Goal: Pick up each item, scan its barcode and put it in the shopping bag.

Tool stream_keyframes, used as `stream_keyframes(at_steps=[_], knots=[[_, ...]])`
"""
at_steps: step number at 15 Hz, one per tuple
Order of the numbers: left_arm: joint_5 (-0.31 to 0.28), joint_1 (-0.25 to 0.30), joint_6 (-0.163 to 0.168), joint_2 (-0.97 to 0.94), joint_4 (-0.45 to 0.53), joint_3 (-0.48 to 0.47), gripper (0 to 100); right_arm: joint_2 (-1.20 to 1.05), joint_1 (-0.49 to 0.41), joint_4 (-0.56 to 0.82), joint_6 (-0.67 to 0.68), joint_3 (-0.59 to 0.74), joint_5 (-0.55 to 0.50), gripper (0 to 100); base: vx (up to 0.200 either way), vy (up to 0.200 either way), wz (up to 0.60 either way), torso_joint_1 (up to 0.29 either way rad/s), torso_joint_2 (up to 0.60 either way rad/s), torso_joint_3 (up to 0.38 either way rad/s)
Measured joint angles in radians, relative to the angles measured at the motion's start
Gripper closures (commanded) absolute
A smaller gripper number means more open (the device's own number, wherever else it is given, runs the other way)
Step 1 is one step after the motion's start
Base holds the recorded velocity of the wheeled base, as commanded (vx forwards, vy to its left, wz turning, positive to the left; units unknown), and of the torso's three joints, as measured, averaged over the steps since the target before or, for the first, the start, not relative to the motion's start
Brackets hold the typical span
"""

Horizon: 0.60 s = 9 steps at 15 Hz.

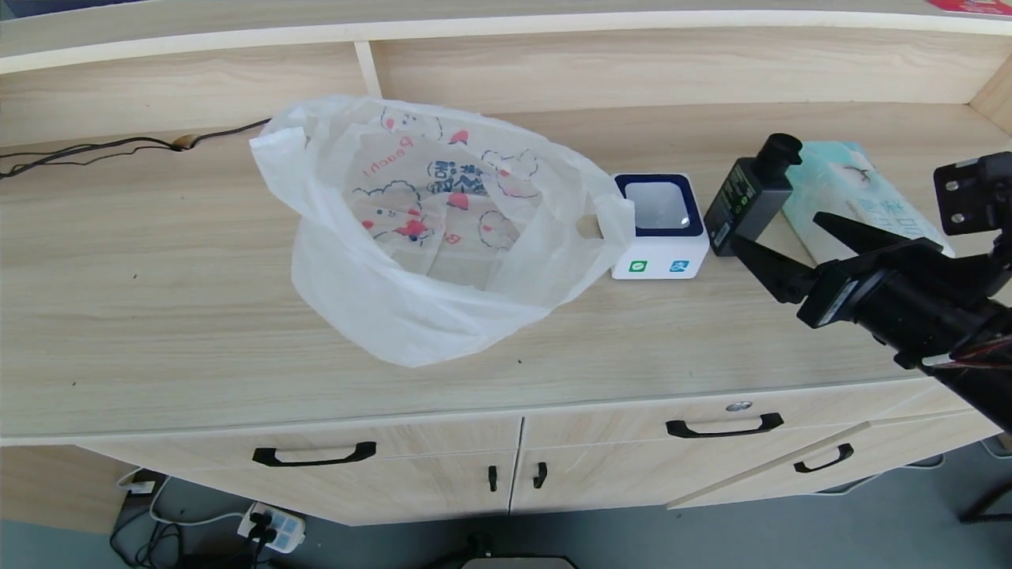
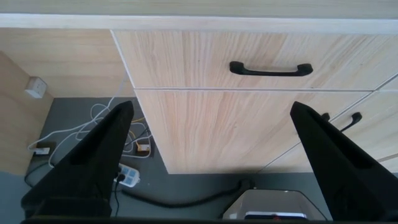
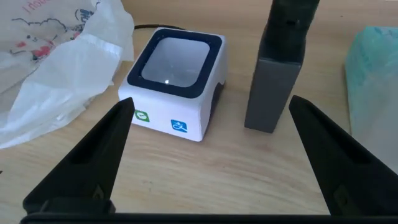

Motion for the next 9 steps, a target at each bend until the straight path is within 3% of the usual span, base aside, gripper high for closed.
stream_keyframes(at_steps=[9], knots=[[-0.001, 0.0, 0.005, 0.0, -0.001, 0.0, 0, 0.131, -0.07, -0.001, 0.016, -0.126, 0.001, 0, 0.0, 0.0, 0.0, 0.0, 0.0, 0.0]])
